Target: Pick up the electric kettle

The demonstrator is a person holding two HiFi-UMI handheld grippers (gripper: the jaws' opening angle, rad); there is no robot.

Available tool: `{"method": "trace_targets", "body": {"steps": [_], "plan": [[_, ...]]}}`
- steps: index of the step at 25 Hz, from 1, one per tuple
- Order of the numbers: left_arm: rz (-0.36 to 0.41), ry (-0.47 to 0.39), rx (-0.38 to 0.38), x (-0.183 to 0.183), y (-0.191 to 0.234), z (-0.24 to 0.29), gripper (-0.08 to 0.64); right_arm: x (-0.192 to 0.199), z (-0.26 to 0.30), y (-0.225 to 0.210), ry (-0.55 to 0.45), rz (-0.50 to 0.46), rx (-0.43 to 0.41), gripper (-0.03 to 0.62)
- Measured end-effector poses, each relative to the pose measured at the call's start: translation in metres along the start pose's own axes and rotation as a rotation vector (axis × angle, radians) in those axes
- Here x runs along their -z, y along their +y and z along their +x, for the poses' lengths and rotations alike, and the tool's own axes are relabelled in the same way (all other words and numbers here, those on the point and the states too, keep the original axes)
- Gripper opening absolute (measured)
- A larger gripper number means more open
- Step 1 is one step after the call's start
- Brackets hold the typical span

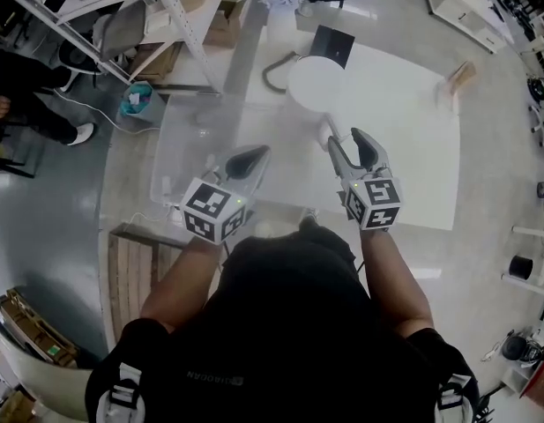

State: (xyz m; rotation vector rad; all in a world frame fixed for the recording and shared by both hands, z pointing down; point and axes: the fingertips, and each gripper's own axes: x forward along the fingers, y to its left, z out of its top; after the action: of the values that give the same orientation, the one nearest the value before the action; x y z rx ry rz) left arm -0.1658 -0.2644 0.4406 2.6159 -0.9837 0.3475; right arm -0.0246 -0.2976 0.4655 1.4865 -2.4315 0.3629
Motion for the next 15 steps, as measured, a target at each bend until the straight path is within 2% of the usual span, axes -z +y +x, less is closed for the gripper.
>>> {"method": "trace_targets", "body": {"steps": [15], "plan": [[-0.011,0.014,-0.023,-0.002,0.011,0.012,0.003,0.01,0.047,-0.008,0.047,-0.066,-0.008,0.21]]}}
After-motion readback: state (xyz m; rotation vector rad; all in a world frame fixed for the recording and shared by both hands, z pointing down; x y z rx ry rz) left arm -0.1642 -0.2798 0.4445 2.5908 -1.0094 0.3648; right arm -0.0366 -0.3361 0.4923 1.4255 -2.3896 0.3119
